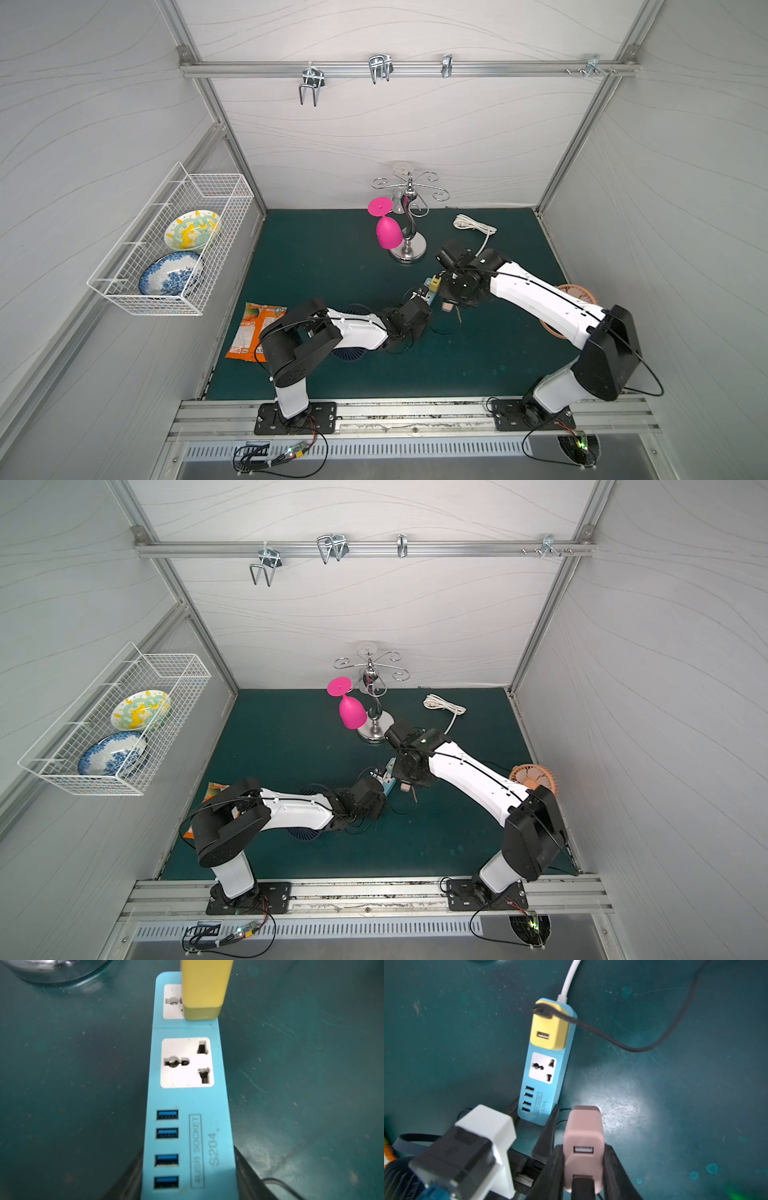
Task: Unplug the desk fan from the power strip
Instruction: Place the plug at the center of the board.
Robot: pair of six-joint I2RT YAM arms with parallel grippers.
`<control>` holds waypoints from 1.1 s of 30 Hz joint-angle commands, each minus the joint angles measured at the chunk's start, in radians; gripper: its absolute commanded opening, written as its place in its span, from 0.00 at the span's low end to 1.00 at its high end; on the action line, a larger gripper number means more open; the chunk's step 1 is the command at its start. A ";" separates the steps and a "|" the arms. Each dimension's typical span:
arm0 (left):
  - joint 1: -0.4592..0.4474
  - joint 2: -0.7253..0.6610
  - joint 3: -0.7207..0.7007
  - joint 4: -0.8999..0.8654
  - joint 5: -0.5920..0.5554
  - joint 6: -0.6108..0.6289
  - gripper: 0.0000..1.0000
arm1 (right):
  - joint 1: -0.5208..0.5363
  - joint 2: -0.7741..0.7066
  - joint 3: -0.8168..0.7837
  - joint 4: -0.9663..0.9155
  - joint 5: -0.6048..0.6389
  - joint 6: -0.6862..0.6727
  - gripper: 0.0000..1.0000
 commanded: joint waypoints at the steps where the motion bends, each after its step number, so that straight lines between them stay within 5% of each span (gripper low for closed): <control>1: 0.003 -0.048 0.051 -0.045 0.003 0.014 0.52 | -0.039 -0.081 -0.056 -0.021 -0.014 0.014 0.00; 12: 0.003 -0.088 0.074 -0.079 0.021 0.013 0.59 | -0.186 -0.358 -0.409 0.180 -0.190 0.012 0.00; 28: 0.002 -0.063 0.056 -0.073 0.017 0.000 0.59 | -0.251 -0.369 -0.695 0.511 -0.338 0.011 0.00; 31: 0.003 -0.052 0.057 -0.068 0.016 -0.001 0.59 | -0.271 -0.357 -0.710 0.514 -0.351 -0.004 0.07; 33: 0.004 -0.048 0.056 -0.065 0.014 -0.003 0.59 | -0.285 -0.363 -0.718 0.498 -0.351 -0.016 0.30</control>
